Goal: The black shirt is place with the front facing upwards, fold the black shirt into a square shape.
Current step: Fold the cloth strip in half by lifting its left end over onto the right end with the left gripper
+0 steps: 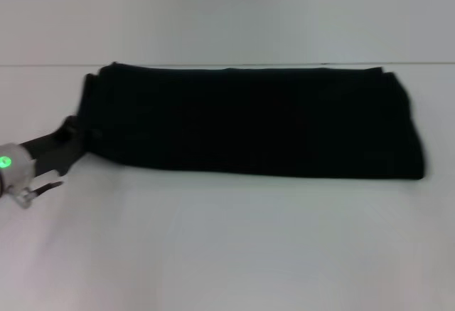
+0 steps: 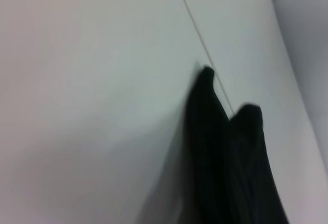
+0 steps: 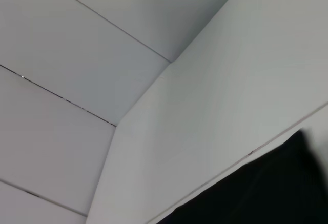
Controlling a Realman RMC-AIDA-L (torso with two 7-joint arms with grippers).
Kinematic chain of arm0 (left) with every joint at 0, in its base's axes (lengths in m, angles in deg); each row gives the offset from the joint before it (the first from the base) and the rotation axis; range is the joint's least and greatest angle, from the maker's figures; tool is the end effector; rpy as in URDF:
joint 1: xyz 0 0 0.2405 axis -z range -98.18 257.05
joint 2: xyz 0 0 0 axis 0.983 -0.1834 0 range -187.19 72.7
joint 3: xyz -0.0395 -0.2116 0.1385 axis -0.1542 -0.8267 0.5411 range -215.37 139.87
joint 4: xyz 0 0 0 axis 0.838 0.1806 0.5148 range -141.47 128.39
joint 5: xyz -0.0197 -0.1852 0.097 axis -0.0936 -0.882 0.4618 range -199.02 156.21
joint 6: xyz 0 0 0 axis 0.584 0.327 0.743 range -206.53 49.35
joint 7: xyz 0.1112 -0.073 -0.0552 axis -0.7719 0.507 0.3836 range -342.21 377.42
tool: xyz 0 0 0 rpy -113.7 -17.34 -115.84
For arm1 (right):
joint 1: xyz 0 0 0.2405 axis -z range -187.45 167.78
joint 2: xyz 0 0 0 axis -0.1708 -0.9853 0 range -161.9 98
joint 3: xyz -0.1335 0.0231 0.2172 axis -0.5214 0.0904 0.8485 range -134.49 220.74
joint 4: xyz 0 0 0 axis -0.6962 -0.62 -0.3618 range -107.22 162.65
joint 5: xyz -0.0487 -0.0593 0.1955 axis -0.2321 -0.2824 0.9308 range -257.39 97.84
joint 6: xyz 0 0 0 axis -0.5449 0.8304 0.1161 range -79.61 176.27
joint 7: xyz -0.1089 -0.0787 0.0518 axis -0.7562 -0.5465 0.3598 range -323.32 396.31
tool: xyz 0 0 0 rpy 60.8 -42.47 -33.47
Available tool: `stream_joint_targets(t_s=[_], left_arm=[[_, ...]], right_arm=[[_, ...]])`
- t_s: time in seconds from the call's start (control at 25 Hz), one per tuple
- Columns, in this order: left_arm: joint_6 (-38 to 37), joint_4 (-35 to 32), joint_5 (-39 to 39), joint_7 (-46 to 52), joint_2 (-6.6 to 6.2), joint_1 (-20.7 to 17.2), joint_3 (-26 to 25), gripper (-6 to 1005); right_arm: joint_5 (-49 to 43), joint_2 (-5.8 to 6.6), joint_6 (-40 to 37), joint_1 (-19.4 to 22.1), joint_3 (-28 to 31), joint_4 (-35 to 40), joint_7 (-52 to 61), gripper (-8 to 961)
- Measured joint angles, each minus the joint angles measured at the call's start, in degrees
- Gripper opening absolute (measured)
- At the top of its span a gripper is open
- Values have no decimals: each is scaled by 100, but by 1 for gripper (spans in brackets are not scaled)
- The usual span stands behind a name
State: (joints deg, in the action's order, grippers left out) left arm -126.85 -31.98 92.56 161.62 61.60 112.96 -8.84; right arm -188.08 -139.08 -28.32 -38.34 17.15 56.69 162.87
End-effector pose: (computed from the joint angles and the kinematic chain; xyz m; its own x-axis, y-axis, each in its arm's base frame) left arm -0.3435 0.3842 0.0037 -0.4131 0.5536 0.7231 0.9078 0.3139 0.2783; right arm 0.3413 0.3610 0.1086 -0.0521 -0.6455 -0.7619 -0.9761 -0.1283 0.1754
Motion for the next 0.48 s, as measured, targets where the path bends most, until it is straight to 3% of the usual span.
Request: stream_joint_targets(t_s=[0.08,0.24,0.48], left_arm=[[-84,-227,-101,-93,78,-263,-315,25],[-350,-375,-260,-239,84,-622,-908,27],[-607,-383,-445,-506,102,-828,-1462,29]], right_arm=[[11,3,3,-4,7,-5,0,915],[18,-8,72,-14,45,-7,2,915],[20,-55,154,-25,91,-16,14,914]])
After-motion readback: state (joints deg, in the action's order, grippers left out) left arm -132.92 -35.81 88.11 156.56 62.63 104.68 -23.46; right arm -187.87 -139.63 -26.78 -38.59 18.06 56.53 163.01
